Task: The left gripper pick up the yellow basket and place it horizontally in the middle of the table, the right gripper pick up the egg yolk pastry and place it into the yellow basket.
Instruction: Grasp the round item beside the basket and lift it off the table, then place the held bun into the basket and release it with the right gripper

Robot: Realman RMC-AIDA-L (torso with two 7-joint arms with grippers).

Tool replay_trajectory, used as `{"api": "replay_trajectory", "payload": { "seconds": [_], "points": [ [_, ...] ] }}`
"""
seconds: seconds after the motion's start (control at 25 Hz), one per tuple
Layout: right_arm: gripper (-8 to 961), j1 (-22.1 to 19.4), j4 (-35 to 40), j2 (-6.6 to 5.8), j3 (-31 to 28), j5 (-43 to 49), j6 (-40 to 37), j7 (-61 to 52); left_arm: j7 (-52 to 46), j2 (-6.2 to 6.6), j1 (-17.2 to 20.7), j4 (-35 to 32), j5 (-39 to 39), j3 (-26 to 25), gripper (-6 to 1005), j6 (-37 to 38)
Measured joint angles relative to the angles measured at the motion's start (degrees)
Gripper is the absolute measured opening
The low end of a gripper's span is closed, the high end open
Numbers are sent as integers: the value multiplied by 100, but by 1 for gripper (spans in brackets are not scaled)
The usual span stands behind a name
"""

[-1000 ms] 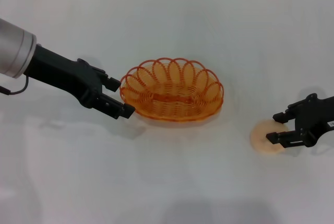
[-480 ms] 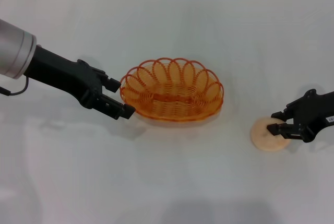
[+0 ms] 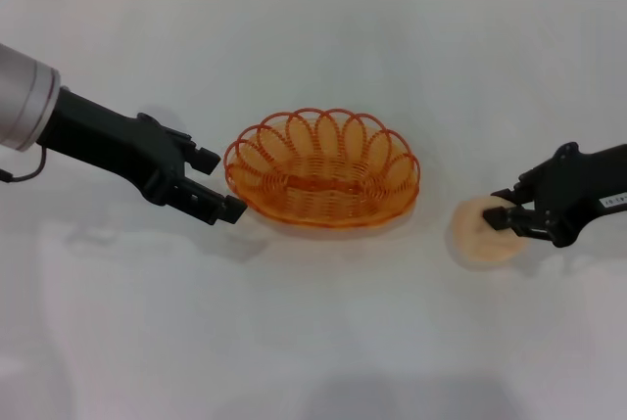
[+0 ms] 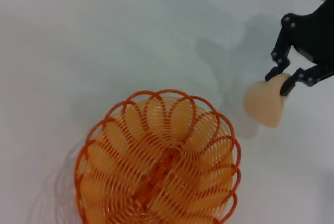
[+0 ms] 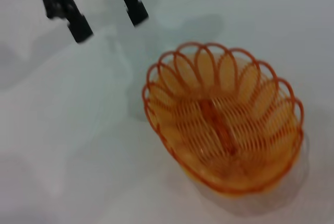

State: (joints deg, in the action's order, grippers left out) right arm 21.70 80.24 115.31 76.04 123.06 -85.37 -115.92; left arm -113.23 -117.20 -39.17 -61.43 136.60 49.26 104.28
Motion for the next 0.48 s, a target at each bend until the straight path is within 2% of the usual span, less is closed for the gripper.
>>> {"api": "replay_trajectory", "payload": {
  "seconds": [0.24, 0.48],
  "points": [
    [170, 67, 308, 2, 108, -78, -11, -108, 8, 6, 45, 0, 22, 12, 880, -16],
    [120, 433, 496, 15, 187, -104, 17, -335, 17, 14, 75, 0, 31, 23, 880, -18]
  ]
}}
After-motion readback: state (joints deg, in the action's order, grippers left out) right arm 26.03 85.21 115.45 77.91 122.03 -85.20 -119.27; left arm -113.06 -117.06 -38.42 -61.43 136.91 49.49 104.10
